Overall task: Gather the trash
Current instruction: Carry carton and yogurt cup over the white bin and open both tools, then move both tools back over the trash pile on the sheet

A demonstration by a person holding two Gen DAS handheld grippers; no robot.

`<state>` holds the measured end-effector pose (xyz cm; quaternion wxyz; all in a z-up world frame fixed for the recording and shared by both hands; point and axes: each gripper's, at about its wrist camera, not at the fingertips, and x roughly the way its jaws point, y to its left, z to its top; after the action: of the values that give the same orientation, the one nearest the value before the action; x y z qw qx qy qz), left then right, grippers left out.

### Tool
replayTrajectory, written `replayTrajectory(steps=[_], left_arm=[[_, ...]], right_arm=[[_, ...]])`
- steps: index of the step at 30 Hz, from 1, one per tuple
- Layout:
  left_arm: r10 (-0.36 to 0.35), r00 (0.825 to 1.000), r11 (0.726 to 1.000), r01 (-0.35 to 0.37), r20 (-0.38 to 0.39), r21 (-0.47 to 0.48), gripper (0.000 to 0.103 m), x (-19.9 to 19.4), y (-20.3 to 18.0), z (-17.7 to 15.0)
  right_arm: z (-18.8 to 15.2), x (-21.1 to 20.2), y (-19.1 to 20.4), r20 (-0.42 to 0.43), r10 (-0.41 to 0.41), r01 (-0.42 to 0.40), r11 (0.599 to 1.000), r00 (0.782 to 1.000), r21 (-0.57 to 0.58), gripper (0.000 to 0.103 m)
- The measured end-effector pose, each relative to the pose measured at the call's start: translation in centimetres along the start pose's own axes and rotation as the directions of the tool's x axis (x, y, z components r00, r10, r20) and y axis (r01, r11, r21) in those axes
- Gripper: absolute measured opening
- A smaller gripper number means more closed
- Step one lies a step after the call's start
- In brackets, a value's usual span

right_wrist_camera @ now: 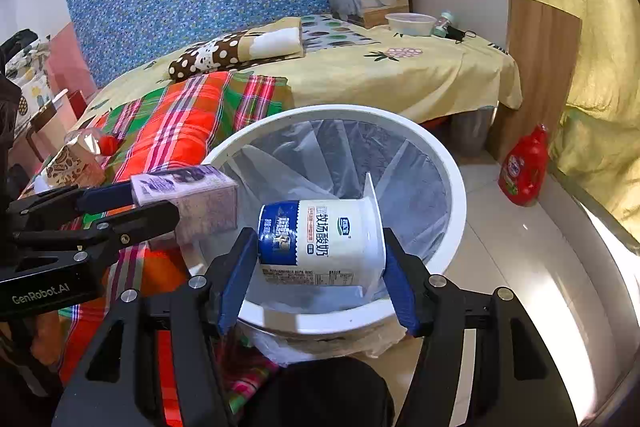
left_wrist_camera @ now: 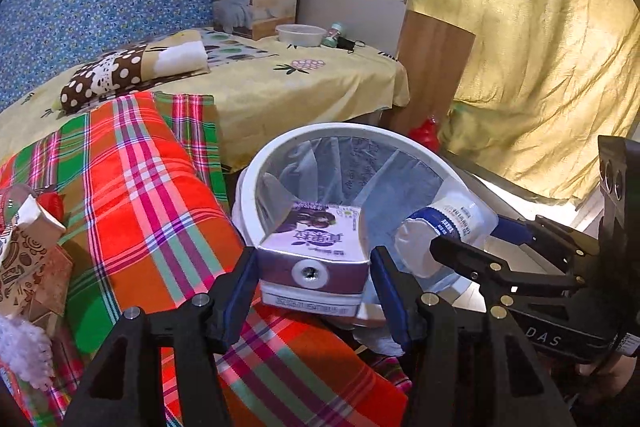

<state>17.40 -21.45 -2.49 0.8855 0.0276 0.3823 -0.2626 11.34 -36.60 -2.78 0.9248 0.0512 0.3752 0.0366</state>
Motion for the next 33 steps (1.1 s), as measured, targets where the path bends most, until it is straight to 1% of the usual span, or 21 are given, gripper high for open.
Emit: replayTrajectory(steps=[7,11,17,22,24,27,33], left_arm=[[0.006,1.000,1.000,-0.006,0.009,-0.005,0.057,-0.4,0.1,-0.1],[0.017,1.000,1.000,-0.017,0.020,-0.016,0.057,-1.1,0.3,-0.3],[0.034,0.999,0.999,-0.033,0.032,-0.036,0.057,-2.7,0.7,-1.3],[0.058,0.997,0.997,-0.055,0.050,-0.057,0.057,-4.6,1.3,-2.5],[0.069,0.996,0.996,-0.065,0.054,-0.069,0.057,-5.5,1.5,-2.9],[0.096,0.993,0.992,-0.090,0.066,-0.085,0.057,-6.9,2.0,-3.7],[0.146,0.986,0.982,-0.135,0.076,-0.136,0.057,-9.5,3.6,-5.6]], right_arm=[[0.2,-0.8,-0.2,0.021,-0.008,0.008,1.000,1.000,0.010,0.063],[0.2,-1.7,-0.2,0.041,-0.010,0.009,1.000,0.999,0.021,0.063],[-0.2,-2.4,0.5,0.051,-0.001,0.000,1.000,0.999,0.008,0.063],[-0.7,-3.1,1.8,0.062,0.028,-0.027,1.000,0.998,-0.013,0.063],[-0.9,-3.2,2.3,0.061,0.055,-0.054,0.998,0.997,-0.016,0.063],[-1.1,-3.4,3.3,0.059,0.068,-0.067,0.997,0.996,-0.028,0.063],[-1.2,-3.6,5.8,0.046,0.137,-0.134,0.988,0.989,-0.073,0.063]])
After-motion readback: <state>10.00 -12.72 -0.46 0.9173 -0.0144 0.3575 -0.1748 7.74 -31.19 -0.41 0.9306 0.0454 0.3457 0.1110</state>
